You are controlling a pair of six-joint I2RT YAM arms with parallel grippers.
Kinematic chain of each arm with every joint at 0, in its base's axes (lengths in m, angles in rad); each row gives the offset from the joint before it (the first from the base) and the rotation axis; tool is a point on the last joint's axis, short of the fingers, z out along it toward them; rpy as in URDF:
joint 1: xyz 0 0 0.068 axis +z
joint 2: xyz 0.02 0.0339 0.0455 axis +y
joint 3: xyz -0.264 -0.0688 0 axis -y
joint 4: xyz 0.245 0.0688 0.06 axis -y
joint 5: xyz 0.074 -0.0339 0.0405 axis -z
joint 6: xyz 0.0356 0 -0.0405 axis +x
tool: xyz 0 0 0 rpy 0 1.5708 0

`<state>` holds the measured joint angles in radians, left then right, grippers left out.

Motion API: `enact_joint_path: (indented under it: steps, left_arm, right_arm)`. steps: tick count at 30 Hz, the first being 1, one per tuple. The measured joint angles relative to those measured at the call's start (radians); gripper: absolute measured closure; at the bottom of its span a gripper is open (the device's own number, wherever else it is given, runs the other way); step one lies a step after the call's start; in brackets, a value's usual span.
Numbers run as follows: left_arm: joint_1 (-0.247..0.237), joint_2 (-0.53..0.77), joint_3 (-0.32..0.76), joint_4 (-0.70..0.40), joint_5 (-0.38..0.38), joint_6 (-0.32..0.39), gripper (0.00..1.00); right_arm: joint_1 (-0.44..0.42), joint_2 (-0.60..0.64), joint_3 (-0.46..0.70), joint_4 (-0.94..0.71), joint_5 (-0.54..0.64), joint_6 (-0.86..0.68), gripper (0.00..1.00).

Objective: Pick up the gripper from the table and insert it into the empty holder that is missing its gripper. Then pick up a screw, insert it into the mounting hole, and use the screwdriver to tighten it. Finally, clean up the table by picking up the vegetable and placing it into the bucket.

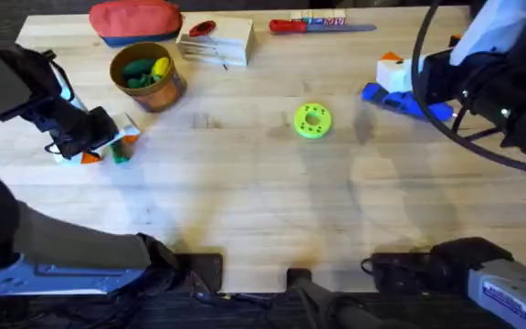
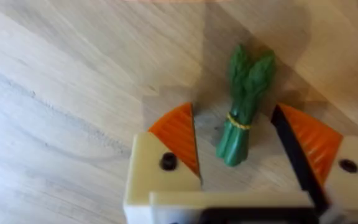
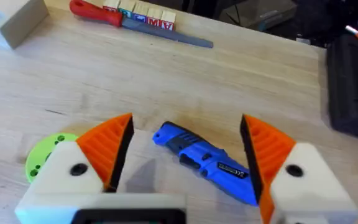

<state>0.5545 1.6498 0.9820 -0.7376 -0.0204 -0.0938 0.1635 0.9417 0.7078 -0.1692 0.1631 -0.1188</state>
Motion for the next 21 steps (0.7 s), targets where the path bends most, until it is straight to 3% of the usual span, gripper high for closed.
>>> enact_joint_path:
  steps: [2,5,6,14,21]
  left_arm:
    - [-0.002,0.002,0.01,0.006,0.003,0.008,0.413]
    - [0.0,0.005,0.013,0.013,0.005,0.012,0.863]
    - [0.0,0.004,0.017,0.01,0.004,0.017,0.958]
    - [-0.013,-0.039,0.022,-0.035,-0.002,0.018,0.977]
    - [-0.122,-0.299,0.096,-0.026,0.002,0.018,0.977]
  right_arm:
    - [0.0,0.0,0.0,0.0,0.0,0.0,0.008]
    - [0.0,0.0,0.0,0.0,0.0,0.0,0.008]
    - [0.0,0.0,0.0,0.0,0.0,0.0,0.007]
    - [0.0,0.0,0.0,-0.024,0.0,0.0,0.007]
    - [0.0,0.0,0.0,-0.081,0.0,0.0,0.007]
